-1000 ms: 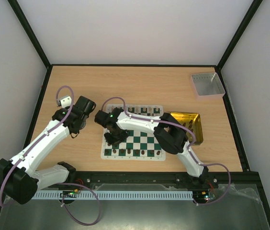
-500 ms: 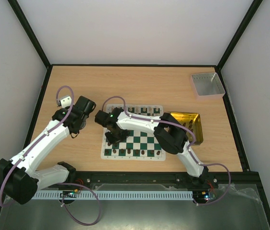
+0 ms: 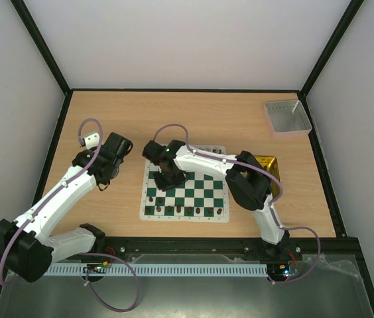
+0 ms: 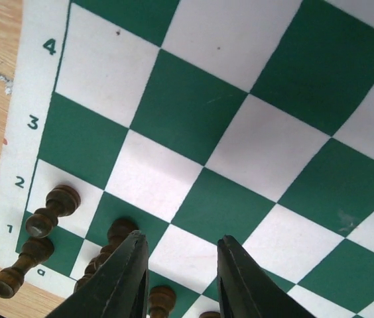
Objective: Set up the chess pieces on the board
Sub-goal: Place the chess piece on the chessboard, then pick up the chess piece from the storage box.
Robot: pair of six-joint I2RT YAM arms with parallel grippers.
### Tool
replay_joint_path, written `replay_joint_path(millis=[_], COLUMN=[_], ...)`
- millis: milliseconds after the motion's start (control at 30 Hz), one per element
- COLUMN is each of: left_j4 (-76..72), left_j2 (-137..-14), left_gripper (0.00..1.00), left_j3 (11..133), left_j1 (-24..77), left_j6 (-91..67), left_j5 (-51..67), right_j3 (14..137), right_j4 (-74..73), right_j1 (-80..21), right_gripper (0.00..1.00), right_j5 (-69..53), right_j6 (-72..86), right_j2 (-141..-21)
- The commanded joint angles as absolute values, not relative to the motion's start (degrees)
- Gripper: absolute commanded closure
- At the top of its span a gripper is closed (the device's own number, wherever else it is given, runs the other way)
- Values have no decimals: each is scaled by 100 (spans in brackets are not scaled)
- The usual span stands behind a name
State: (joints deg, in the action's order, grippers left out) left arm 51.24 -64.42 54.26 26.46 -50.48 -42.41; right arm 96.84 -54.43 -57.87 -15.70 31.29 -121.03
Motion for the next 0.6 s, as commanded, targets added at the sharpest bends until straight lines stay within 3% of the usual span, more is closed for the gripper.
replay_joint_path(millis=[0, 167, 333, 400, 500, 567], left_j4=[5106, 5114, 5098, 5042, 4989, 4961], left_j2=[-6460, -6469, -6469, -6471, -6507, -6527], left_gripper=[1, 1, 1, 1, 1, 1], left_j3=[5414, 5422, 5432, 5432, 5432, 5434], left_j1=[2669, 2661, 2664, 2671, 2672, 2676], left_j6=[-4997, -4985, -4938, -4845, -4763, -4703], left_j5=[-4280, -4280, -4230, -4151, -4074, -4022], right_j3=[9479, 9235, 8796, 8561, 8211, 8037], right_j4=[-5285, -5286, -5688, -5760, -5726, -5753], right_j1=[-5687, -5106, -3993, -3441, -2885, -2588], right_gripper=[73, 74, 78, 69, 37, 32], right_j5=[-1660, -1335, -89, 158, 291, 348], right_j6=[3235, 3442, 3860, 3970, 4053, 4072], right_j2=[-11793, -11307, -10621, -10340, -9922, -9740])
